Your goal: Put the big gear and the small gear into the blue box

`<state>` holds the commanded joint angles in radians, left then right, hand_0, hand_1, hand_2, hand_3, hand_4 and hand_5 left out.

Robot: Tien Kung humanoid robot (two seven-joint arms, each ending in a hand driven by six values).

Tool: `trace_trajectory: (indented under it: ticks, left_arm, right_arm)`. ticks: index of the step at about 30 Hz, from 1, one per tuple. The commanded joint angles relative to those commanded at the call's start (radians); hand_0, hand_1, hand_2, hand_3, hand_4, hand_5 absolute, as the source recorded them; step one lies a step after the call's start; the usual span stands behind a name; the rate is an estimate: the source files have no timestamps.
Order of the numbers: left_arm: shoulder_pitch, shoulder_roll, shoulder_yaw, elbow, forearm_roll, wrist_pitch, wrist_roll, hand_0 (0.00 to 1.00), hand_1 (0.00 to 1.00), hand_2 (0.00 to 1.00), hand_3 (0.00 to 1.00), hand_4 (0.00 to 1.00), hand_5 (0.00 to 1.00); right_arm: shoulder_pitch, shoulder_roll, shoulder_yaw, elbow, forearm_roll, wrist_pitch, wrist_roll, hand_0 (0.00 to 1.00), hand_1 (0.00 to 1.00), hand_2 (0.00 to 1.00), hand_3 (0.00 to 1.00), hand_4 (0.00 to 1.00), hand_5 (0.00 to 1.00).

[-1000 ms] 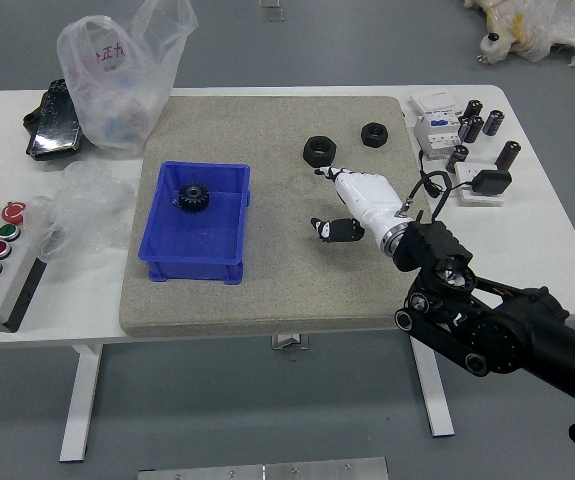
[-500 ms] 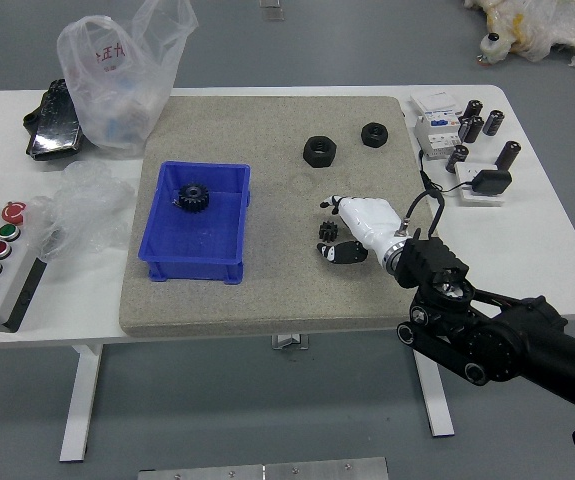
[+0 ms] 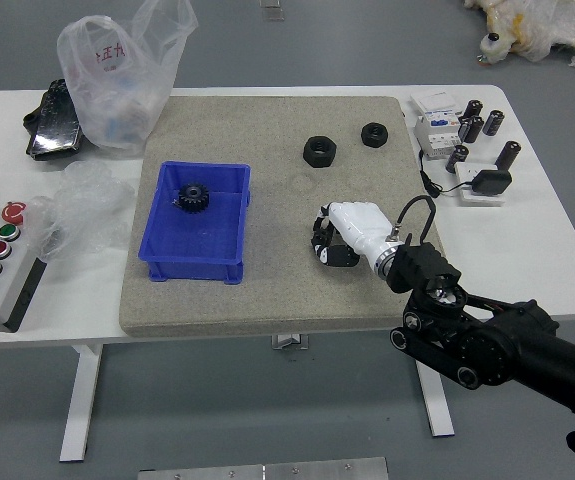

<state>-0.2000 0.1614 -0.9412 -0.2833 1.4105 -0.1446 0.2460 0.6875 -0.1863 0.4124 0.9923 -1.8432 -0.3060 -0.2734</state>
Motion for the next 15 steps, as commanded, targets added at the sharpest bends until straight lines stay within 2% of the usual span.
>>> trace_trajectory:
  ticks: [3,8,12,15]
  left_arm:
    - [0.0,0.0,0.0,0.0,0.0,0.0,0.0,0.718,0.576,0.566,0.681,0.698,0.522]
    - [0.001,0.001,-0.007,0.0,0.007,0.0,0.002,0.718,0.576,0.567,0.681,0.698,0.525]
    - [0.0,0.001,-0.011,-0.001,0.012,-0.002,0.004,0.72,0.576,0.566,0.681,0.697,0.526]
    - [-0.003,0.001,-0.011,-0.002,0.015,-0.005,0.005,0.72,0.576,0.566,0.681,0.697,0.526]
  right_arm:
    - [0.004,-0.004,0.0,0.011,-0.004,-0.002,0.005,0.344,0.509,0.331,0.485,0.448,0.094]
    - [0.046,-0.008,-0.005,0.091,-0.022,-0.008,0.006,0.352,0.51,0.324,0.486,0.406,0.07]
    - [0.099,0.015,-0.024,0.157,-0.035,-0.012,0.004,0.353,0.51,0.325,0.49,0.409,0.069]
    - [0.136,0.043,-0.043,0.18,-0.042,-0.013,0.006,0.353,0.51,0.325,0.49,0.409,0.069]
